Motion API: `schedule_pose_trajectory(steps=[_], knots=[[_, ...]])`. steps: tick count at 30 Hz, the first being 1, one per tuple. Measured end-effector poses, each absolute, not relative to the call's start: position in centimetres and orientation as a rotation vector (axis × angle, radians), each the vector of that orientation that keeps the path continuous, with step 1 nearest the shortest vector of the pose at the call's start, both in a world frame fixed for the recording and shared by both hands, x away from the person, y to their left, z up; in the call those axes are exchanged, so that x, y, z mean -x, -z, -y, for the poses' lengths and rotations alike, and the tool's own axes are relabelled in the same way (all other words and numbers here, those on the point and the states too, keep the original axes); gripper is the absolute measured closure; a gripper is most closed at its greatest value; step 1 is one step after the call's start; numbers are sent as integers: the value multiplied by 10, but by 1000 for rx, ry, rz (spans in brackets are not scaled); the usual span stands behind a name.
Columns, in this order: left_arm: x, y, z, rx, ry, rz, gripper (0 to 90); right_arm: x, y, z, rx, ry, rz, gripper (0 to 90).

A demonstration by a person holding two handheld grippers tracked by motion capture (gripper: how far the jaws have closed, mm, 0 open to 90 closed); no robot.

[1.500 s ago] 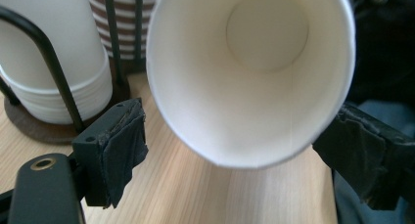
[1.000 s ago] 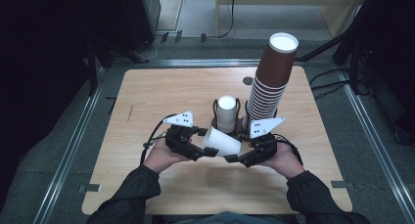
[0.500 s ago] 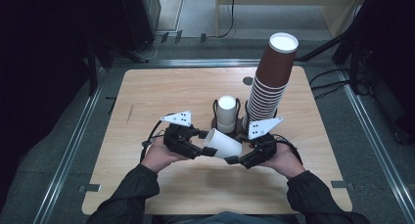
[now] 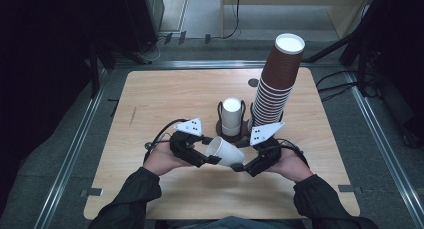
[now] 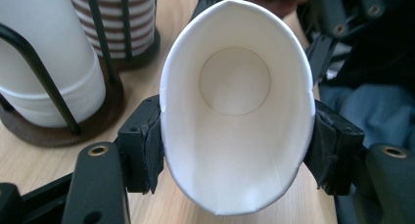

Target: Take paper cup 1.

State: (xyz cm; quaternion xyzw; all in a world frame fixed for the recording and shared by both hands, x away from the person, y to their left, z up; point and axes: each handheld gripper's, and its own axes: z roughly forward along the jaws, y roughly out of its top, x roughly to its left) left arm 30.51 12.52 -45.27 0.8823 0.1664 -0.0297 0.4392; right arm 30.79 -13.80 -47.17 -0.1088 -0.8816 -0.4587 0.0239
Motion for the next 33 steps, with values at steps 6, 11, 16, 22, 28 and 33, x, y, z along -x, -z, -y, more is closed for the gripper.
schedule_pose_trajectory(steps=[6,11,16,22,28,33], knots=[[-303,459,-113,-2330,57,-394,325,-305,482,131,304,1293,2814,225],[-302,462,-105,-2402,28,-372,323,-305,490,124,279,1223,2863,228],[-301,462,-98,-2433,22,-373,322,-304,497,119,263,1178,2881,251],[-299,463,-92,-2449,11,-347,303,-303,504,114,250,1140,2891,317],[-301,465,-92,-2455,9,-342,260,-302,503,113,233,1145,2894,347],[-300,461,-96,-2411,-26,-355,133,-306,500,118,254,1187,2880,347]])
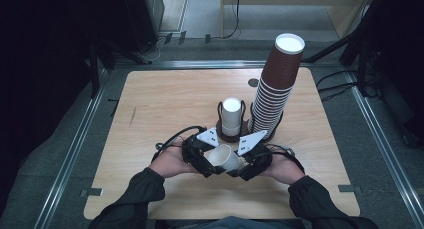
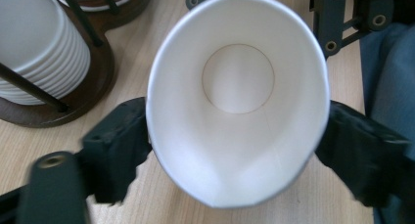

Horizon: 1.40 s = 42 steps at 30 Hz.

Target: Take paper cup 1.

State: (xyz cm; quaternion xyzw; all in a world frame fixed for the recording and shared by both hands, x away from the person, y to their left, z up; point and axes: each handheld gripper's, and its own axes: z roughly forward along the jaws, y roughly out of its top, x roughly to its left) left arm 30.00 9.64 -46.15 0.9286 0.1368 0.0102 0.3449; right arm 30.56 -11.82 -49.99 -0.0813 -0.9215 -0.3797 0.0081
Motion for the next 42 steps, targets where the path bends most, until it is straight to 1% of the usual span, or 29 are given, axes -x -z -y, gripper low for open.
schedule_pose_trajectory(steps=[6,12,21,26,29,30,31,35,36,42], knots=[[-301,456,-109,-2309,-43,-393,105,-309,490,127,300,1287,2835,347],[-302,451,-119,-2156,-6,-437,104,-311,483,135,339,1425,2761,346],[-300,447,-114,-2032,25,-429,108,-309,483,132,342,1540,2649,344],[-300,448,-114,-1987,55,-439,141,-308,482,130,341,1575,2606,344],[-300,448,-113,-1990,46,-434,156,-308,482,129,343,1578,2591,343],[-299,448,-113,-1986,45,-431,171,-308,482,129,343,1577,2587,343],[-299,448,-113,-1980,47,-425,234,-308,482,129,343,1574,2589,344],[-298,448,-114,-1991,23,-408,281,-307,481,129,342,1569,2594,351],[-298,448,-114,-1995,27,-410,302,-307,481,129,341,1564,2600,353],[-300,449,-115,-1998,54,-425,345,-308,481,128,356,1540,2613,352]])
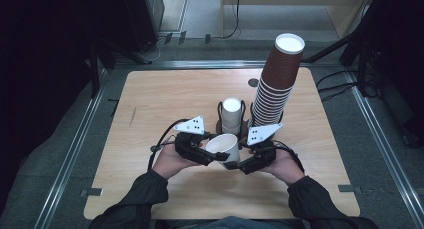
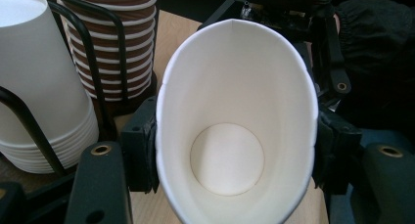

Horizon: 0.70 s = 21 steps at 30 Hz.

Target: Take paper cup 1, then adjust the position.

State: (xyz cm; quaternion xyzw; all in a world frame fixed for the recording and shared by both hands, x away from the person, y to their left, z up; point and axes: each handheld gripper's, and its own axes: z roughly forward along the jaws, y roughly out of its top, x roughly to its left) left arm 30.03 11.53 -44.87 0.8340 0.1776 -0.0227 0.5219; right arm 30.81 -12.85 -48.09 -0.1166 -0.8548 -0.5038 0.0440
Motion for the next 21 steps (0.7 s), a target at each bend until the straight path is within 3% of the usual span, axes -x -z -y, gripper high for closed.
schedule_pose_trajectory(steps=[3,6,10,21], knots=[[-301,448,-116,-2000,44,-433,352,-308,480,129,364,1535,2621,339],[-301,448,-117,-2002,37,-441,354,-309,480,127,381,1514,2617,249],[-302,447,-120,-2013,35,-448,351,-308,480,125,406,1480,2667,197],[-304,447,-125,-2072,9,-470,334,-307,479,129,462,1416,2735,182]])
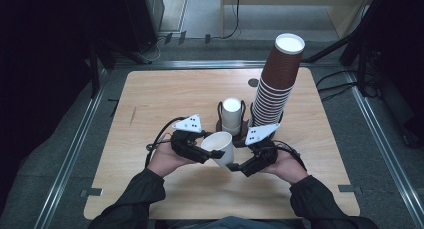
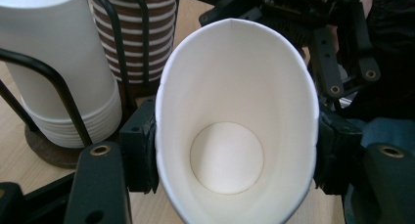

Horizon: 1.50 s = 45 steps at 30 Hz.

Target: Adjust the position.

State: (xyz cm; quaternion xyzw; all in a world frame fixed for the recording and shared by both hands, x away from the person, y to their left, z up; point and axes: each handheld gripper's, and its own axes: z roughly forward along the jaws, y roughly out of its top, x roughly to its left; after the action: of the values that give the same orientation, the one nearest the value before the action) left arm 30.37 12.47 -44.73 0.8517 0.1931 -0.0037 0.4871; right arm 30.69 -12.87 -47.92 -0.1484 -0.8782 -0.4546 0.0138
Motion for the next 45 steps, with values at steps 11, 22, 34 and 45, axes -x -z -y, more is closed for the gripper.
schedule_pose_trajectory(steps=[11,22,34,45], knots=[[-304,449,-132,-2110,-17,-512,321,-307,477,137,536,1372,2738,168],[-303,451,-149,-2123,-39,-565,318,-305,480,140,467,1337,2795,183],[-301,449,-170,-2127,-93,-643,314,-314,485,143,615,1289,2839,189],[-302,447,-191,-2130,-155,-704,305,-316,485,146,622,1299,2833,189]])
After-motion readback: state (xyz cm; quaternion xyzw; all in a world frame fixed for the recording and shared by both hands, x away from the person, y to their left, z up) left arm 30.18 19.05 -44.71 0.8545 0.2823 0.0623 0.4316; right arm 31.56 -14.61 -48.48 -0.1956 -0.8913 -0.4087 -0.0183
